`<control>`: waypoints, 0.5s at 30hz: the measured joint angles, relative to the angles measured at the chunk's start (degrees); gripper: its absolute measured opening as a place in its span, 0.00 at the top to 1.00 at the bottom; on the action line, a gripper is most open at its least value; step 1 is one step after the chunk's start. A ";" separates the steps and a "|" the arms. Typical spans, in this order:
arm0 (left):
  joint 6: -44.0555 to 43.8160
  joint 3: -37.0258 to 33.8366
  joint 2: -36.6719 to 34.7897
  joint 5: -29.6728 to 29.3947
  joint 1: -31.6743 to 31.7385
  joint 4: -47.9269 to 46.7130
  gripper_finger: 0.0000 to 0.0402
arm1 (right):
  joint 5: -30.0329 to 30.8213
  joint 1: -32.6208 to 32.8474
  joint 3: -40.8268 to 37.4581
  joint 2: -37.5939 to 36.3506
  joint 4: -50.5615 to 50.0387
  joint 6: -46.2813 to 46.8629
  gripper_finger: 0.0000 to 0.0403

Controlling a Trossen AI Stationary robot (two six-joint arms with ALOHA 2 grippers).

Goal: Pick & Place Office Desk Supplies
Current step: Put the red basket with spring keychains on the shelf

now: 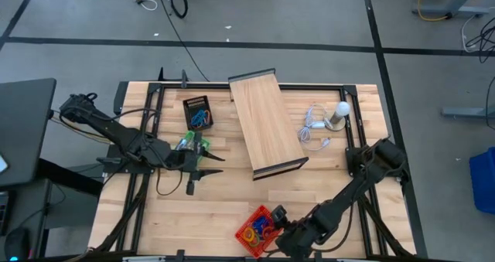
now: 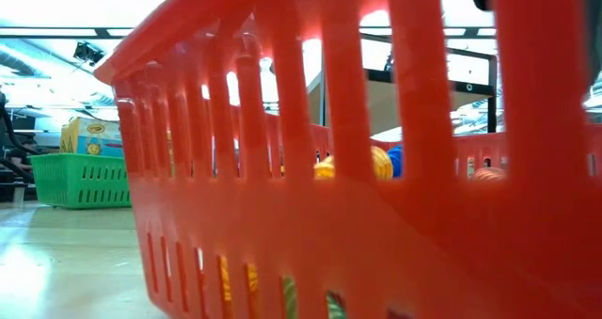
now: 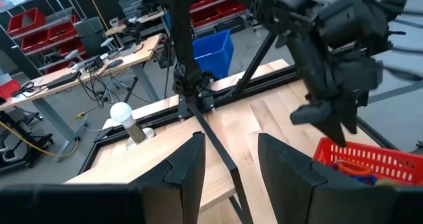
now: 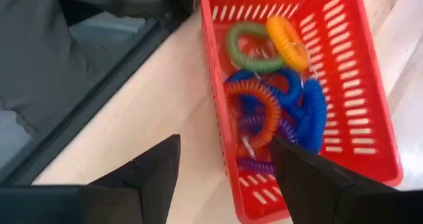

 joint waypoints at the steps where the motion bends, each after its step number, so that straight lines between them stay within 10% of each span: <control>1: 0.02 0.00 0.00 0.01 -0.02 0.33 0.64 | -0.05 -0.09 0.00 0.30 -0.26 0.00 0.40; 15: 1.42 0.00 -5.46 -0.02 -0.04 3.99 0.64 | -1.76 -3.14 0.09 1.96 0.63 -4.85 0.40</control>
